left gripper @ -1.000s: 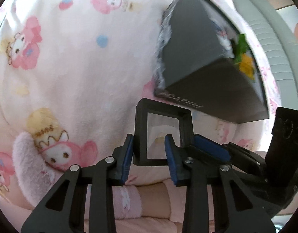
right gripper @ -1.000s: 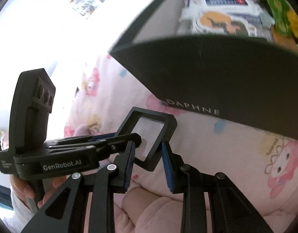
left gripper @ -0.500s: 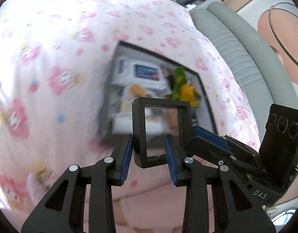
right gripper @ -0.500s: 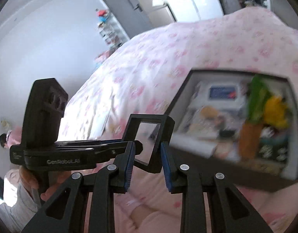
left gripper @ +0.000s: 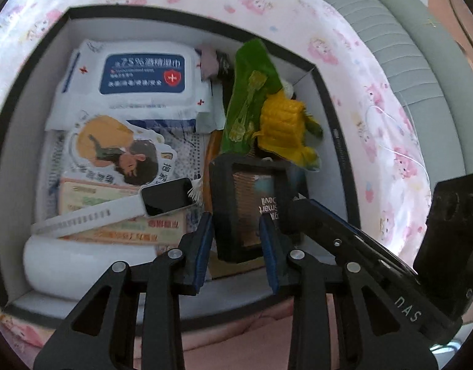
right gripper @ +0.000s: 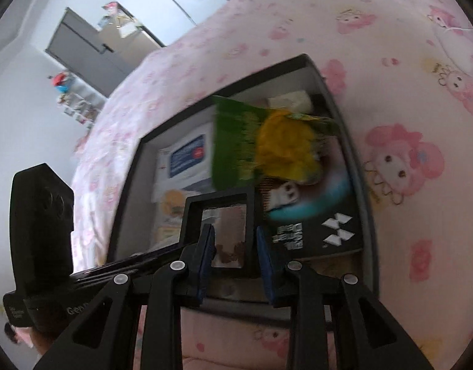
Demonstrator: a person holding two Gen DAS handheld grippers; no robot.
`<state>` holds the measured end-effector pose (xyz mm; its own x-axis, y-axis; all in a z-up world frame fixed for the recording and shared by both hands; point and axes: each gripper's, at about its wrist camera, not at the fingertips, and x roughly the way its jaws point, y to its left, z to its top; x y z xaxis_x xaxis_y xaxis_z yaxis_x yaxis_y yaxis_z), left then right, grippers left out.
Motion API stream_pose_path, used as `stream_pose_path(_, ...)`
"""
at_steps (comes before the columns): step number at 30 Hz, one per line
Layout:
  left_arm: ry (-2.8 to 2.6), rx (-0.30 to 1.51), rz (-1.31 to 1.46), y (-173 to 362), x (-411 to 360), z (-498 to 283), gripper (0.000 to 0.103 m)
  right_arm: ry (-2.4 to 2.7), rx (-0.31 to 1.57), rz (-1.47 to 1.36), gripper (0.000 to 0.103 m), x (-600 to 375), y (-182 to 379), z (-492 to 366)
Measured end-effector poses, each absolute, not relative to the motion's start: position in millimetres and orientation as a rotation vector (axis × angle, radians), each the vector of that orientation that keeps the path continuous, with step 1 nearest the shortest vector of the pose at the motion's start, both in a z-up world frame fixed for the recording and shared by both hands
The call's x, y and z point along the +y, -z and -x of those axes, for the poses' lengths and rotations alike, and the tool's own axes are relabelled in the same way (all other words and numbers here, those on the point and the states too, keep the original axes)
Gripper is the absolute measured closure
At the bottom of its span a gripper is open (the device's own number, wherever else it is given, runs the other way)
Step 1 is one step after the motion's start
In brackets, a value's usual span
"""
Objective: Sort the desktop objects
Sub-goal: 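Lower the frame into the box and open the left gripper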
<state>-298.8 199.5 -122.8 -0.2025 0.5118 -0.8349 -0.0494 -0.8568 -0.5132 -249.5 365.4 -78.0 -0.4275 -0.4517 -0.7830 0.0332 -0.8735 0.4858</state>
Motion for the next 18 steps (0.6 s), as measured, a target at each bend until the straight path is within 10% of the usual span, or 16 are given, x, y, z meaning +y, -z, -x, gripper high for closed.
stream_pose_path(18,-2.257,-0.527,1.666,105.9,173.0,279.8,0.075,2.299,-0.425,-1.556,0.077,328.4,95.9,256.7)
